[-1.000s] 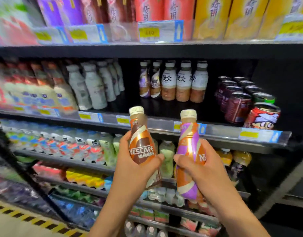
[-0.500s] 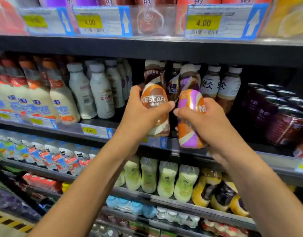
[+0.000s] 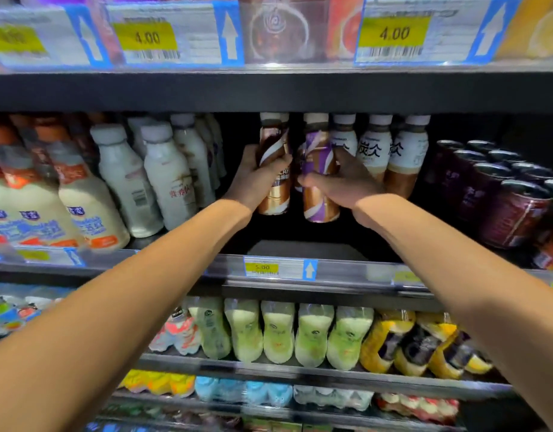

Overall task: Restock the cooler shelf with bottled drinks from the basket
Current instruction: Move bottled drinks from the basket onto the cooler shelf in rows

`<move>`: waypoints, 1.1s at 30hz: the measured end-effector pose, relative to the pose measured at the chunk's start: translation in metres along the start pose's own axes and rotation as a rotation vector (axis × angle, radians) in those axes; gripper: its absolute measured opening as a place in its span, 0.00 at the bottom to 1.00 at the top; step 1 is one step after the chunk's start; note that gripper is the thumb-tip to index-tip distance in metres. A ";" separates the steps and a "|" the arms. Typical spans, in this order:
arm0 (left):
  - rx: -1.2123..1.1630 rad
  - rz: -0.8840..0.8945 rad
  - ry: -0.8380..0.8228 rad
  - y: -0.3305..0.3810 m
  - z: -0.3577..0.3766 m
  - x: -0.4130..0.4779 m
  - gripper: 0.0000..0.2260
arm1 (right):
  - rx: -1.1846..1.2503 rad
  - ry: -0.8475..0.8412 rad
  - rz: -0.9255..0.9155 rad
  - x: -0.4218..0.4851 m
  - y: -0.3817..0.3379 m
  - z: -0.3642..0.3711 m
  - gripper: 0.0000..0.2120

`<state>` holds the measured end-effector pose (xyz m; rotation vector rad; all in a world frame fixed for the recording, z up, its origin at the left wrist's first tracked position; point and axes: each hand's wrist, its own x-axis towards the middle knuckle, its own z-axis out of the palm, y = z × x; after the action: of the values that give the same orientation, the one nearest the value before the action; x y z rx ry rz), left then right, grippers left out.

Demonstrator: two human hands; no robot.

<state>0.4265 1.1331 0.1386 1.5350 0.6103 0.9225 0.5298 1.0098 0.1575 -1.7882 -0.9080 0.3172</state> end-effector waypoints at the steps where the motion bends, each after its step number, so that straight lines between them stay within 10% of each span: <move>1: -0.012 0.002 -0.013 -0.004 -0.001 0.006 0.21 | 0.005 -0.006 0.000 0.004 0.003 0.003 0.24; 21: 0.158 0.051 -0.180 -0.037 -0.016 0.056 0.26 | -0.142 0.089 -0.009 0.042 0.024 0.021 0.31; 28: 0.200 -0.001 -0.062 -0.042 -0.012 0.059 0.42 | -0.277 0.172 -0.087 0.044 0.026 0.027 0.29; 33: 0.218 -0.007 -0.074 -0.044 -0.009 0.061 0.33 | -0.299 0.198 -0.084 0.046 0.026 0.028 0.28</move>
<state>0.4575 1.1953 0.1086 1.7528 0.6796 0.8103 0.5550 1.0575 0.1316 -2.0053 -0.9209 -0.0531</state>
